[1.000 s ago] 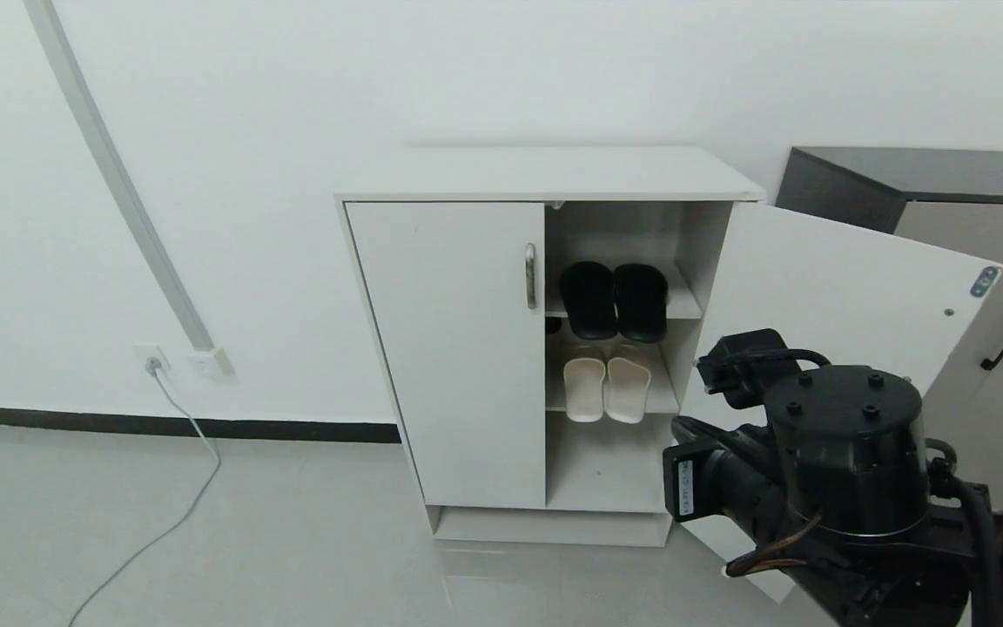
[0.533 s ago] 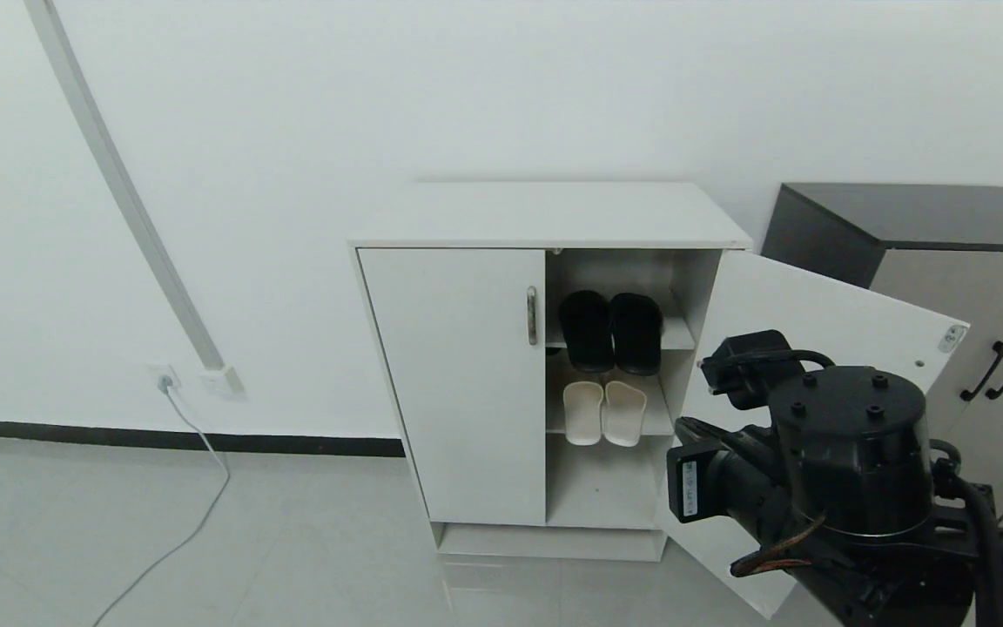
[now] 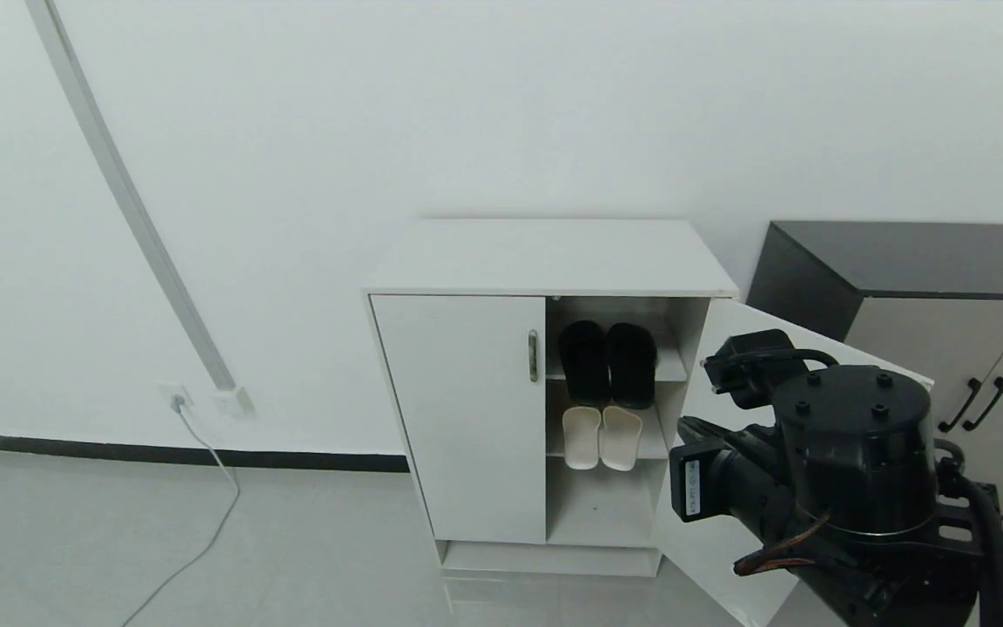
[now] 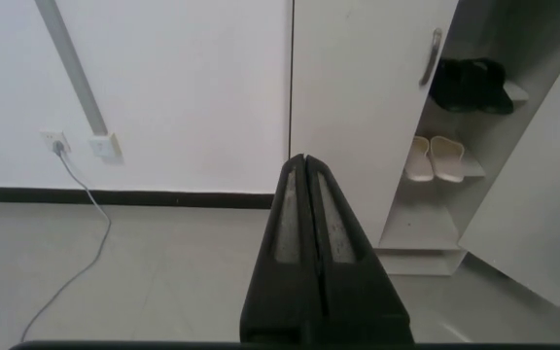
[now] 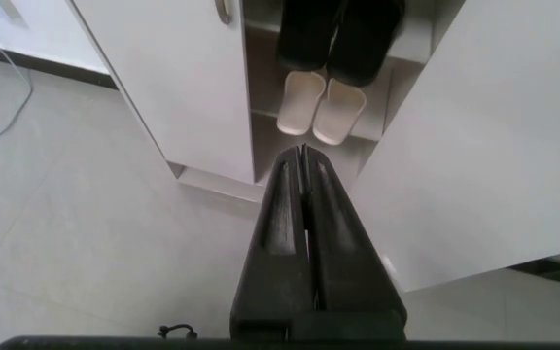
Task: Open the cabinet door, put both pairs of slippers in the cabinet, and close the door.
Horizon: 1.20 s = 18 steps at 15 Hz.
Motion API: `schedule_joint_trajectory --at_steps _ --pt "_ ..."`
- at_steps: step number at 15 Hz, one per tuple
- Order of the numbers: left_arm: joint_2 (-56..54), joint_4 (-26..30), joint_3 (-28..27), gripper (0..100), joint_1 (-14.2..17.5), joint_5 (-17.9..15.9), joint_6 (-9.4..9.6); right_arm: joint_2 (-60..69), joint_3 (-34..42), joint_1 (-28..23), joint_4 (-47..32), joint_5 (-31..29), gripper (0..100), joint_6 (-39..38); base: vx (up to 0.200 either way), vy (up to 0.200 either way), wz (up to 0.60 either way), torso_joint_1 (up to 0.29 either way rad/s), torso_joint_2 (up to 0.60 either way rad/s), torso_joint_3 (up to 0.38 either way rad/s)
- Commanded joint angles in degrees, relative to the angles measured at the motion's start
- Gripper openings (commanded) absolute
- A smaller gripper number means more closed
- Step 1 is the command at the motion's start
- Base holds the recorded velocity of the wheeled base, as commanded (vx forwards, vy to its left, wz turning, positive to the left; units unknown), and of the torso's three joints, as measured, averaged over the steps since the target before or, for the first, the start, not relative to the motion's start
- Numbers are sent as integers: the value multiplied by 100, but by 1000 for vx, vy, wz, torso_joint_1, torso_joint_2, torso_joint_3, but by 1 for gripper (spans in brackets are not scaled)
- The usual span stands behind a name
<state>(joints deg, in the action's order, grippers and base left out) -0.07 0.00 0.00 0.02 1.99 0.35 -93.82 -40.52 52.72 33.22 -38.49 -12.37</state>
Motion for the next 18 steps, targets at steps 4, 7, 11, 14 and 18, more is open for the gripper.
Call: schedule_joint_trajectory --at_steps 4,7,11,14,18 --pt "7 0 0 0 6 3 0 22 -8 1 0 -1 0 -2 0 0 0 255 -574 -326" --pt "7 0 0 0 6 3 0 22 9 1 9 8 0 -2 0 0 0 261 -574 -321" --pt "7 0 0 0 6 3 0 -14 18 1 0 25 0 -2 0 0 0 181 -410 -226" --pt "7 0 0 0 6 12 0 -22 18 1 0 34 0 -2 0 0 0 173 -370 -201" --pt "7 0 0 0 6 3 17 -49 18 -17 0 34 0 -2 0 0 0 27 -65 -29"
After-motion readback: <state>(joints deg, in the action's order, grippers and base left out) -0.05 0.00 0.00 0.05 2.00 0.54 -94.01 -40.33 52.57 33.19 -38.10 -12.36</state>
